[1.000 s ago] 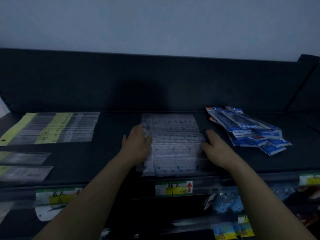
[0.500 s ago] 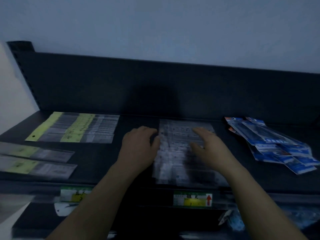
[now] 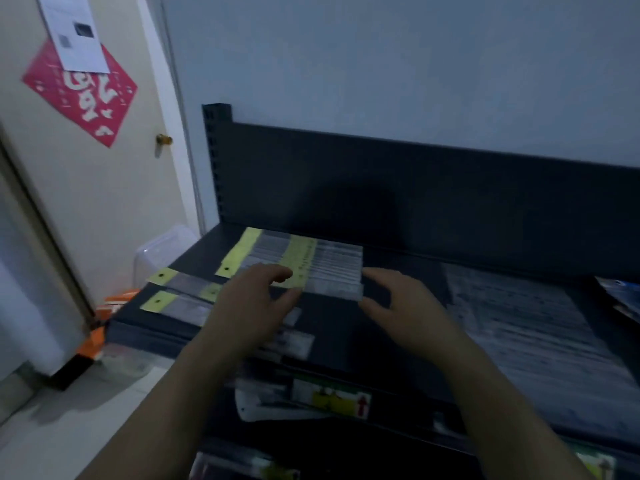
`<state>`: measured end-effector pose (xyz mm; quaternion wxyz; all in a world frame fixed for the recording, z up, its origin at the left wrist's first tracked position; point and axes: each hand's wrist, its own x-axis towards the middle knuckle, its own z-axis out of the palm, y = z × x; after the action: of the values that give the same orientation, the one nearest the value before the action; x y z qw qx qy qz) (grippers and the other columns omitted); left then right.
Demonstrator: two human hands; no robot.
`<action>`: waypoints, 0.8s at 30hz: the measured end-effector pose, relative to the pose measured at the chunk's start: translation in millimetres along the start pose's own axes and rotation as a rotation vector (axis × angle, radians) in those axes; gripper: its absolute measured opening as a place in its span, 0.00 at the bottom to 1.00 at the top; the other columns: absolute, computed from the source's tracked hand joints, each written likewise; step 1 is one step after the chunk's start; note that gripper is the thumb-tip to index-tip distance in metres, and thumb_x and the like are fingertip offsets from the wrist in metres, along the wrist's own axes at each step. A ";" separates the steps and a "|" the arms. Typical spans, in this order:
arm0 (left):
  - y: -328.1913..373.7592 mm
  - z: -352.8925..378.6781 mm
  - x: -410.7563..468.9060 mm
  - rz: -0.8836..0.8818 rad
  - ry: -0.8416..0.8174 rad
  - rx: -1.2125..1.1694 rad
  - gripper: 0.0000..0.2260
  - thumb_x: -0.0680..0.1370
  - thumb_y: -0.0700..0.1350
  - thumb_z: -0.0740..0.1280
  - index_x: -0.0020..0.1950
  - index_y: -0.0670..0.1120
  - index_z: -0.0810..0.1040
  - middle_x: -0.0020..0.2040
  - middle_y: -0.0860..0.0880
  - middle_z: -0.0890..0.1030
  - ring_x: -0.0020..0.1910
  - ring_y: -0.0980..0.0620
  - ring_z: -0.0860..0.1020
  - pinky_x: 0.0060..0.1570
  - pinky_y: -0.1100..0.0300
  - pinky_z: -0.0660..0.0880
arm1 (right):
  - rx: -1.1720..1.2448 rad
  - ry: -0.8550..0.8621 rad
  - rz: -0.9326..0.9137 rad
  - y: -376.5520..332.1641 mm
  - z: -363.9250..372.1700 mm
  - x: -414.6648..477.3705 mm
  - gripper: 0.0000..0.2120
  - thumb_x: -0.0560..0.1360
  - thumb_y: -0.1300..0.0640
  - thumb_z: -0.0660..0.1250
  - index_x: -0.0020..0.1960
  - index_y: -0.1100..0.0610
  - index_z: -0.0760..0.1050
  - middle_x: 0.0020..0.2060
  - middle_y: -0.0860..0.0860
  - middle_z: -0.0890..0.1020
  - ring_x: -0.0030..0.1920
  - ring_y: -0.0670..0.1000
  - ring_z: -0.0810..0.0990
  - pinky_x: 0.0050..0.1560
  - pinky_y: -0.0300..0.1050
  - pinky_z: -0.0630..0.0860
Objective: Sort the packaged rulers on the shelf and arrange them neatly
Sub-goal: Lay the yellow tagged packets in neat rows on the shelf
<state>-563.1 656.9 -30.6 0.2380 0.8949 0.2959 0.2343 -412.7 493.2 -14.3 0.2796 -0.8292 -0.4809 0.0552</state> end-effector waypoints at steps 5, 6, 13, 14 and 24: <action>-58.8 -41.1 10.5 -0.073 -0.044 0.055 0.21 0.74 0.54 0.70 0.65 0.50 0.77 0.63 0.50 0.78 0.62 0.51 0.75 0.62 0.56 0.70 | 0.047 -0.089 0.024 -48.1 39.2 24.1 0.20 0.78 0.49 0.64 0.69 0.48 0.70 0.68 0.43 0.72 0.67 0.44 0.69 0.62 0.33 0.63; -68.7 -47.5 13.4 -0.071 -0.063 0.095 0.21 0.74 0.54 0.70 0.65 0.51 0.77 0.64 0.50 0.78 0.63 0.50 0.74 0.62 0.55 0.69 | 0.042 -0.101 0.032 -55.1 46.5 28.5 0.19 0.77 0.48 0.65 0.68 0.49 0.72 0.67 0.43 0.73 0.65 0.43 0.71 0.60 0.33 0.65; -120.3 -67.5 31.3 -0.035 -0.287 0.292 0.18 0.73 0.60 0.68 0.61 0.58 0.76 0.60 0.52 0.77 0.60 0.50 0.73 0.59 0.50 0.71 | -0.059 -0.177 0.142 -79.1 76.0 41.2 0.23 0.72 0.45 0.71 0.64 0.53 0.75 0.58 0.48 0.78 0.53 0.46 0.77 0.54 0.40 0.75; -125.7 -67.1 33.5 -0.025 -0.309 0.279 0.18 0.72 0.62 0.67 0.60 0.59 0.77 0.59 0.53 0.78 0.58 0.50 0.74 0.58 0.48 0.72 | -0.064 -0.177 0.157 -80.2 77.6 41.7 0.23 0.72 0.45 0.71 0.63 0.53 0.75 0.58 0.48 0.78 0.53 0.46 0.76 0.54 0.40 0.75; -148.6 -65.9 57.3 0.096 -0.330 0.301 0.10 0.68 0.65 0.63 0.43 0.62 0.74 0.47 0.56 0.77 0.47 0.53 0.77 0.50 0.50 0.76 | -0.110 -0.169 0.280 -86.9 84.3 50.0 0.21 0.73 0.50 0.71 0.63 0.54 0.75 0.59 0.50 0.78 0.55 0.48 0.77 0.55 0.41 0.75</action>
<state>-621.2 818.3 -47.3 0.1354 0.9596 0.2419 0.0491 -483.1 602.3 -31.2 0.1821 -0.8945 -0.3848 0.1366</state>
